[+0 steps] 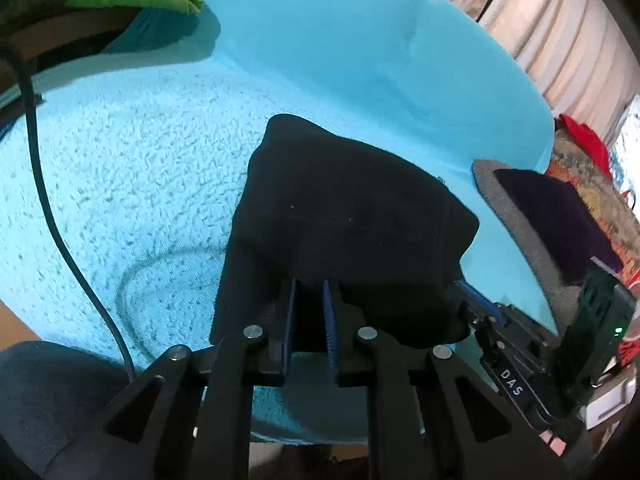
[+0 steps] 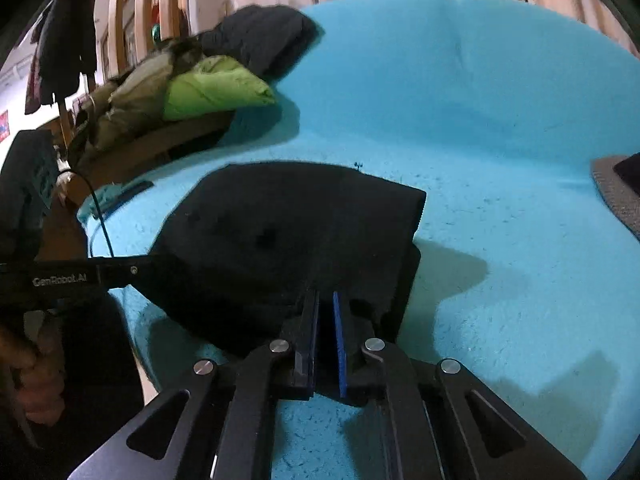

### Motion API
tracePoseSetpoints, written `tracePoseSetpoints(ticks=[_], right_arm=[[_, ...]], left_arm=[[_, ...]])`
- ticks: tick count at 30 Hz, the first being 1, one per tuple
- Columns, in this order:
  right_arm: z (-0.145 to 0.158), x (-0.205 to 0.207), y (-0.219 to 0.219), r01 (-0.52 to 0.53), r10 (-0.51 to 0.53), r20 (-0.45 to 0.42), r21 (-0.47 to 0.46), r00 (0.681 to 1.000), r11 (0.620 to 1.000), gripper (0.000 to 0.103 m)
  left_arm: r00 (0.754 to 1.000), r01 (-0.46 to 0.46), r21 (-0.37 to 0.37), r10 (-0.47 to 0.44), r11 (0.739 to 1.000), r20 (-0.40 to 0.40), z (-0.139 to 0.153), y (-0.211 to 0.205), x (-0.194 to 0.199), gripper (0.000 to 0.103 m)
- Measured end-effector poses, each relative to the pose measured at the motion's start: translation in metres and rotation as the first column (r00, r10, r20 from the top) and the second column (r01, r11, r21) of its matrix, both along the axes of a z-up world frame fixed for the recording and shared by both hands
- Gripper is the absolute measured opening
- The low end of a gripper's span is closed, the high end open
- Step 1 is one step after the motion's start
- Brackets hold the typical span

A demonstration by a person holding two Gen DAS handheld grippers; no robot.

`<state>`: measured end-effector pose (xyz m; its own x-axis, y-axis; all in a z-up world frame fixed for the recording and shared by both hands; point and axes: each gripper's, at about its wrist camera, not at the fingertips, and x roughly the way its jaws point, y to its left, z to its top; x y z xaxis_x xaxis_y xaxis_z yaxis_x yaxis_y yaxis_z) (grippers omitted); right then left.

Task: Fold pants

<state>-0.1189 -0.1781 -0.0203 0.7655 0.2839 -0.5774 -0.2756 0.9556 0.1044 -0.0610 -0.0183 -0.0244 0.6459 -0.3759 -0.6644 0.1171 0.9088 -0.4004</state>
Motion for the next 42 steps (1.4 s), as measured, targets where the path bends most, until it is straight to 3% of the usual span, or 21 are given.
tracePoseSetpoints(ticks=[4,6,10,12,14,17,19,20,23,26,29,32,35,36,38,40,42], right_arm=[[0.000,-0.001,-0.007,0.006,-0.006,-0.011,0.047,1.000,0.999,0.003],[0.004,0.000,-0.015,0.007,-0.005,-0.012,0.102,1.000,0.995,0.004],[0.034,0.010,-0.026,0.027,-0.042,0.072,0.191,0.997,0.981,0.008],[0.046,0.028,-0.029,0.050,-0.068,0.084,0.199,0.994,0.979,0.010],[0.050,0.050,-0.026,0.064,-0.080,0.074,0.196,0.994,0.978,0.011],[0.025,0.084,-0.015,0.120,-0.117,-0.028,0.112,0.993,0.987,0.011],[-0.006,0.094,-0.013,0.158,-0.154,-0.115,0.032,0.981,0.987,0.008],[-0.011,0.093,-0.017,0.175,-0.168,-0.101,0.063,0.981,0.983,0.002],[-0.012,0.096,-0.027,0.196,-0.182,-0.137,0.098,0.974,0.976,0.002],[-0.009,0.094,-0.025,0.191,-0.179,-0.125,0.095,0.976,0.977,0.002],[0.010,0.084,-0.023,0.191,-0.185,-0.062,0.120,0.981,0.974,0.009],[0.037,0.044,-0.026,0.136,-0.142,0.036,0.130,0.989,0.982,0.011],[0.043,0.018,-0.013,0.063,-0.070,0.055,0.117,0.996,0.991,0.011],[0.037,0.012,-0.009,0.047,-0.051,0.038,0.105,0.998,0.993,0.011],[0.008,0.015,0.000,0.048,-0.046,-0.056,0.040,0.997,0.998,0.013],[-0.004,0.007,-0.007,0.051,-0.050,-0.013,0.103,0.999,0.993,0.013],[0.004,0.005,-0.019,0.049,-0.044,-0.035,0.157,0.998,0.986,0.014]], left_arm=[[1.000,0.012,0.020,-0.013,1.000,0.025,0.009,-0.003,-0.005,0.010],[0.996,0.034,-0.018,-0.033,0.999,0.078,0.025,0.001,-0.005,0.010],[0.985,0.040,0.016,-0.043,0.999,0.166,0.058,0.009,0.029,0.010],[0.987,0.043,0.038,-0.048,0.998,0.153,0.061,0.007,0.054,0.010],[0.995,0.051,0.046,-0.055,0.998,0.089,0.046,0.005,0.083,0.011],[0.999,0.027,0.050,-0.026,0.998,-0.027,0.008,0.004,0.105,0.011],[0.999,0.014,0.016,-0.014,1.000,-0.033,0.001,0.007,0.107,0.012],[0.999,0.014,0.024,-0.013,1.000,-0.035,0.000,0.006,0.108,0.012],[1.000,0.012,0.029,-0.011,1.000,-0.024,-0.002,0.005,0.108,0.012],[1.000,0.006,0.039,-0.006,0.999,0.009,0.000,0.004,0.102,0.012],[0.993,-0.007,0.036,0.003,0.999,0.117,0.018,0.006,0.084,0.012],[0.975,0.006,0.016,-0.009,1.000,0.222,0.035,0.010,0.057,0.018],[0.985,0.047,0.048,-0.054,0.998,0.163,0.022,-0.001,0.050,0.018],[0.992,0.049,0.095,-0.059,0.994,0.109,0.010,-0.008,0.053,0.018],[0.995,0.053,0.117,-0.063,0.992,0.082,0.006,-0.013,0.059,0.018],[0.995,0.055,0.098,-0.063,0.994,0.080,0.006,-0.010,0.062,0.018],[0.994,0.046,0.048,-0.050,0.998,0.099,0.011,0.001,0.061,0.018]])
